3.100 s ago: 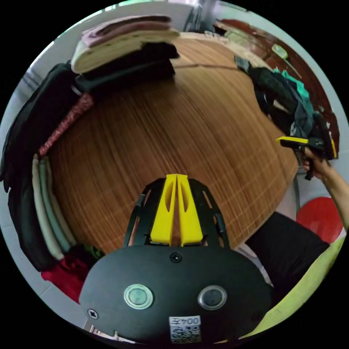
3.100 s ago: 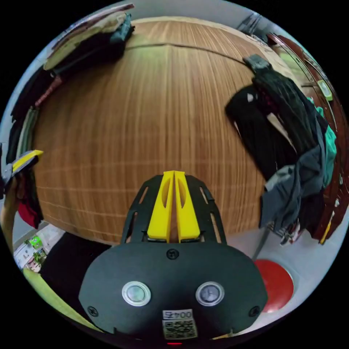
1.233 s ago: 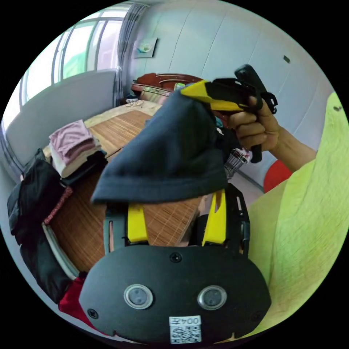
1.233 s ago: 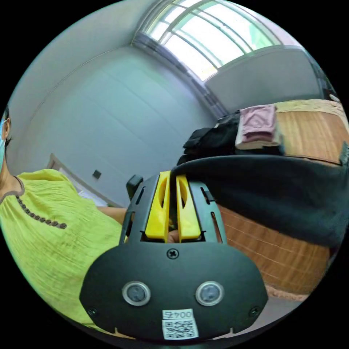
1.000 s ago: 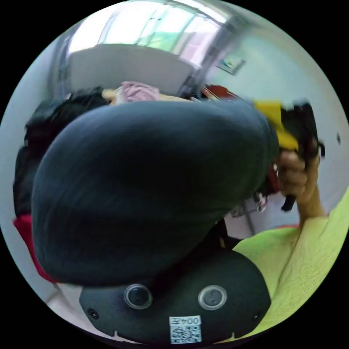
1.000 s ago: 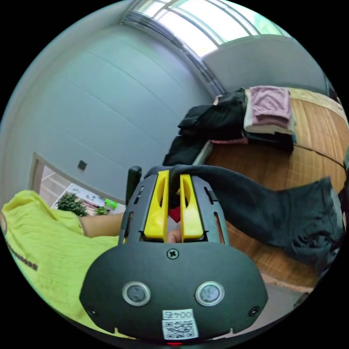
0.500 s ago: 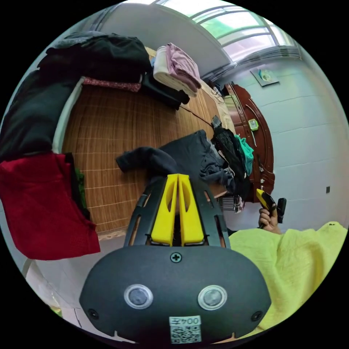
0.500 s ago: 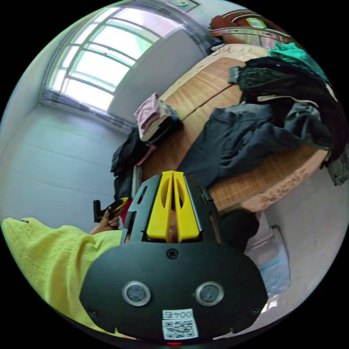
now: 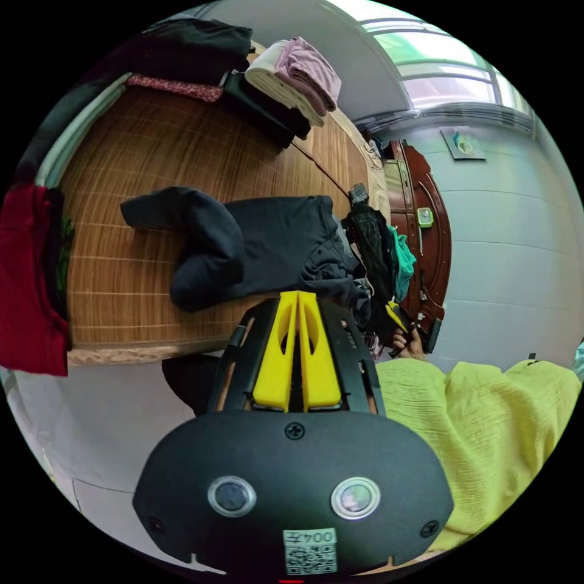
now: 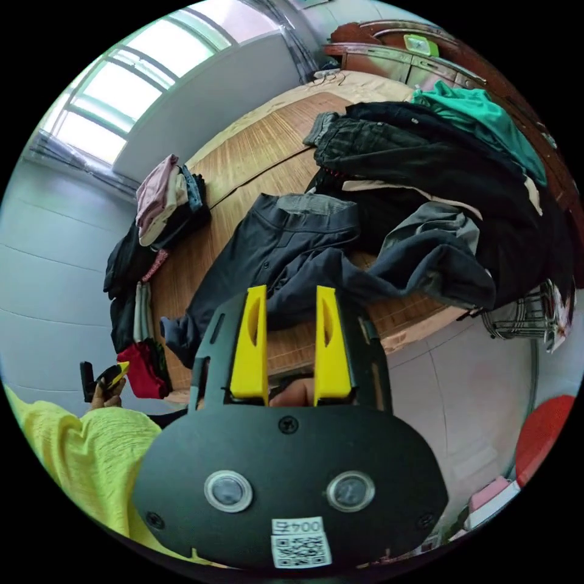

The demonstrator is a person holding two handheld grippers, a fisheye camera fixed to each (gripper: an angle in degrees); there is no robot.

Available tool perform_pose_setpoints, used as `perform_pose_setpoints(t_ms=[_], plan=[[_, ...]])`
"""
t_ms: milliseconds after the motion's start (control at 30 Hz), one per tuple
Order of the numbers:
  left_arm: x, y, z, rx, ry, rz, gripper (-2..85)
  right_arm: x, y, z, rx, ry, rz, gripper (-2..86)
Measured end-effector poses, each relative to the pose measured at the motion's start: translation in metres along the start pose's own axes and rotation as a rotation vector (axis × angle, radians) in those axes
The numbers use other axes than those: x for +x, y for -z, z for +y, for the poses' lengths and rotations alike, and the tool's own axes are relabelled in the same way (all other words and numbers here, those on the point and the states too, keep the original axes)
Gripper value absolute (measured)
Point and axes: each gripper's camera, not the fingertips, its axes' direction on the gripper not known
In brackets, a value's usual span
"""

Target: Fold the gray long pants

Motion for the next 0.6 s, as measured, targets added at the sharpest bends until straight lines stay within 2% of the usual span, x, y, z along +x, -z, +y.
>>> perform_pose_setpoints(t_ms=[133,300,600], plan=[[0.041,-0.035,0.025,0.010,0.039,-0.044,0.7,0.058,-0.052,-0.094,-0.183,-0.009,0.023,16.5],[0.078,-0.063,0.092,0.085,0.170,-0.101,0.7,0.095,-0.105,-0.180,-0.301,0.033,0.128,16.5],[0.066,-0.096,0.198,0.216,0.442,-0.133,0.6,0.116,-0.190,-0.271,-0.454,0.132,0.273,16.4]])
